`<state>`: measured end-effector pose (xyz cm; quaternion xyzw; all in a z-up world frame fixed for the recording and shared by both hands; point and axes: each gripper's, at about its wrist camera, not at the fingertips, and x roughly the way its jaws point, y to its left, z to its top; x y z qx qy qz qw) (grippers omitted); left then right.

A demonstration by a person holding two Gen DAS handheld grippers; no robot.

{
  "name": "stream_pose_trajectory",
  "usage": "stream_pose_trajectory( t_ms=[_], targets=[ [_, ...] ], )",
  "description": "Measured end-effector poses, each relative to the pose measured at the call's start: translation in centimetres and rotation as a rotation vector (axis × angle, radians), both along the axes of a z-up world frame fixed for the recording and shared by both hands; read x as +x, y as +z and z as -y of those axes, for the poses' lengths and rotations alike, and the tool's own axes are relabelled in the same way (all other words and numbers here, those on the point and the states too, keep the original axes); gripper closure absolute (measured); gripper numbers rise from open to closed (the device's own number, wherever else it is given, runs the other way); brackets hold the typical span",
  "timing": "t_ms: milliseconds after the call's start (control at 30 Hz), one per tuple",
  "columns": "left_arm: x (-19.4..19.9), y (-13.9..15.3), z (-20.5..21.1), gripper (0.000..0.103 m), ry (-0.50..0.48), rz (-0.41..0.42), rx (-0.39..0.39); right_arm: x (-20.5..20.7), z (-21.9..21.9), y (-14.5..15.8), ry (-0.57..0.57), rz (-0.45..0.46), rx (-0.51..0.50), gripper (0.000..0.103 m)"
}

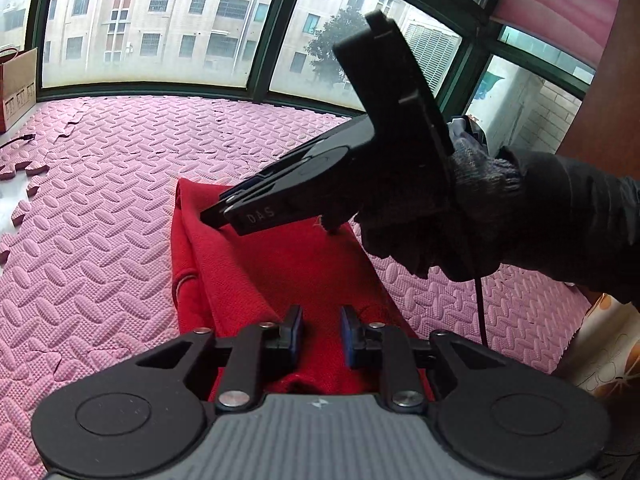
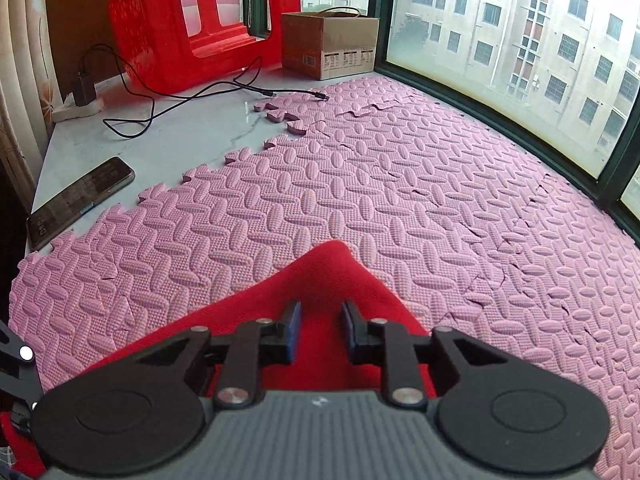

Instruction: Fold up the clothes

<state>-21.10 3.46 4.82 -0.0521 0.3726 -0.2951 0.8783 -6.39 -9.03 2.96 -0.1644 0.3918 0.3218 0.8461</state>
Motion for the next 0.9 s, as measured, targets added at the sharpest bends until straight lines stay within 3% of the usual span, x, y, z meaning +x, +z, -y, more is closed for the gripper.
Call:
stream_pose_trajectory(
  t_ms=[100, 200, 300, 533, 733, 900],
  targets=[
    [0.0, 0.1, -0.1, 0.081, -0.001, -0.003, -0.002, 0.1, 0.9, 0.5, -0.004, -0.006, 0.037, 0.079],
    [-0.2, 0.4, -0.5, 0.080, 0.011, -0.010, -0.016, 0.3, 2.5, 1.6, -0.040, 0.003, 0.076, 0.063],
    [-0.9, 0.8, -0.8, 0.079, 0.027, -0.011, -0.024, 1.3, 4.2, 1.7, -0.090, -0.011, 0.074, 0.061],
    [-2.6, 2.1, -1.1, 0.062, 0.032, 0.015, -0.020, 3.8, 8.2, 0.3, -0.187, -0.129, 0.170, 0.043],
    [-3.5, 3.1, -1.8, 0.054, 0.058, 0.021, -0.008, 5.0, 9.6, -0.8, -0.213, -0.242, 0.234, 0.042],
    [-4.7, 2.9, -3.0, 0.046, 0.106, 0.005, 0.025, 4.7, 9.9, -0.5, -0.201, -0.261, 0.206, 0.048]
  ],
)
